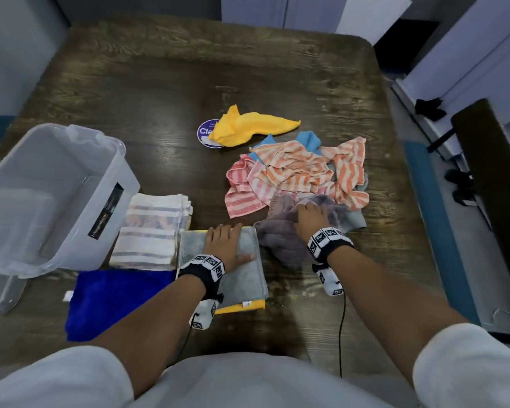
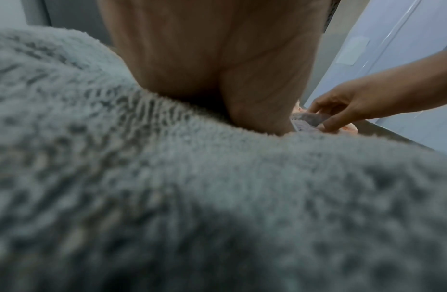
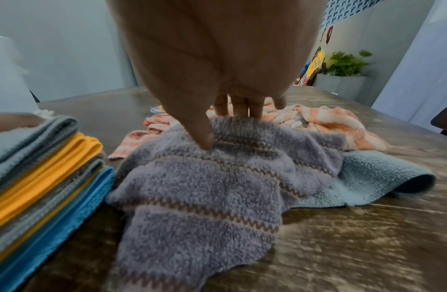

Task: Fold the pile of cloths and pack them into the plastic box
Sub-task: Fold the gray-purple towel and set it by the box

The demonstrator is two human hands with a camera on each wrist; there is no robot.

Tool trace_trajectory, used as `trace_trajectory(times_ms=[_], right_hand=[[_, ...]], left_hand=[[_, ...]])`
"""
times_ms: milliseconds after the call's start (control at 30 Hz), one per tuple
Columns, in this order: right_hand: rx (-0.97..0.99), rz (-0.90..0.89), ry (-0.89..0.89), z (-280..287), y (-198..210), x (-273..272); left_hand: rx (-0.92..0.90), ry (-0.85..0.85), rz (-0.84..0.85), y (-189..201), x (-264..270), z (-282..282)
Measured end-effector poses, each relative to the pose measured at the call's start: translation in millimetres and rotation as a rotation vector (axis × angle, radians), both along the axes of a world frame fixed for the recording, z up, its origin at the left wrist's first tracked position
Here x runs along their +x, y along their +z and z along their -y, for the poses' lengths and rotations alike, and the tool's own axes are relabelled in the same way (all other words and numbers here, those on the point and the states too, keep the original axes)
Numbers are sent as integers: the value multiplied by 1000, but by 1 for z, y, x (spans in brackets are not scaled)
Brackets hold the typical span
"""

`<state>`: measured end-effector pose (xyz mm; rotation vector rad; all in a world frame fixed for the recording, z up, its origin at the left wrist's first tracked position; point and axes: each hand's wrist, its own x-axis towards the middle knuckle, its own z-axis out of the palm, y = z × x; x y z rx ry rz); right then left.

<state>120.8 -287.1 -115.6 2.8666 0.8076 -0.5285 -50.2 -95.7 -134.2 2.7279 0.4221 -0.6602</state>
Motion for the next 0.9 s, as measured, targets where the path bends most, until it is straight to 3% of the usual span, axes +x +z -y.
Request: trace_trajectory(times_ms=[100, 267, 367, 533, 767, 900], right_hand=[[13, 19, 23, 0, 3, 4], [141, -127, -28, -5, 28, 9], [141, -170, 37, -16, 50, 11], [243, -150, 130, -34, 94, -1], [510, 140, 185, -51, 211, -10], [763, 252, 221, -55, 275, -29]], left_hand=[[-8, 10, 25, -5, 0, -2], [-17, 14, 38, -3, 1, -3], [-9, 18, 27, 2, 3, 0], [-101, 13, 23, 35, 20, 1], [-765, 206, 369, 115, 47, -3], [-921, 410, 483, 155, 49, -8]])
